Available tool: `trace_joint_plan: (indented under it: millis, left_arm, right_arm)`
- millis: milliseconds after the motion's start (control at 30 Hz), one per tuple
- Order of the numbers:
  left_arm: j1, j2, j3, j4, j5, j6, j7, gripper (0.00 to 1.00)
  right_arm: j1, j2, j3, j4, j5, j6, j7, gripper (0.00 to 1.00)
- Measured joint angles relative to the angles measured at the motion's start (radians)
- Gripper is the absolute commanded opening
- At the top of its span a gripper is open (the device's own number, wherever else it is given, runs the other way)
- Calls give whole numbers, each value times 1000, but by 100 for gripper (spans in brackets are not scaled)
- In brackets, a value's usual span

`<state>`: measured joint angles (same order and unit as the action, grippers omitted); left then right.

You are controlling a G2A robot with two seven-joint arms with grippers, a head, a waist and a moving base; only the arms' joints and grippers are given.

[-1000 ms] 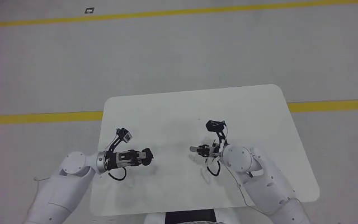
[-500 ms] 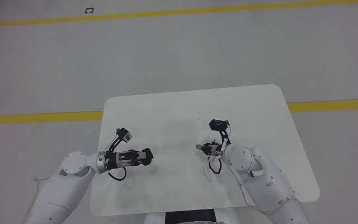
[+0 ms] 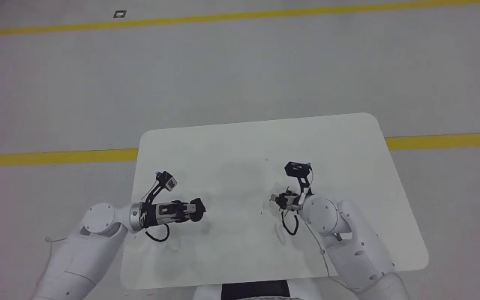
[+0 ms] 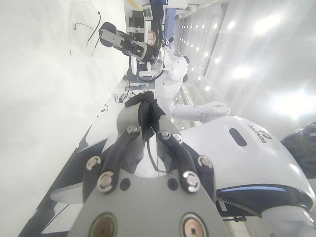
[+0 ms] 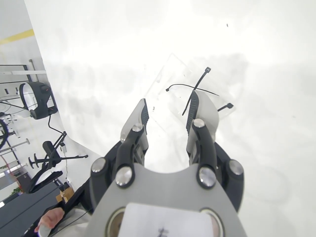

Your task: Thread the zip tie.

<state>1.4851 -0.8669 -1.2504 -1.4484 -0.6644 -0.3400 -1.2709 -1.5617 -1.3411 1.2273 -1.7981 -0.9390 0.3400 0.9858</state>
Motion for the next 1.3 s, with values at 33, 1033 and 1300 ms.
trace_joint_plan:
  millis: [33,1033,1300]
  left_arm:
    - [0,0,0,0,0,0,0,0]
    - [0,0,0,0,0,0,0,0]
    - [0,0,0,0,0,0,0,0]
  right_arm:
    - [-2,-5,1,2,-6,0,1,34]
    - [-41,-102,27,-19,-241,0,75,37]
    - [-34,-128,26,2,-296,0,93,36]
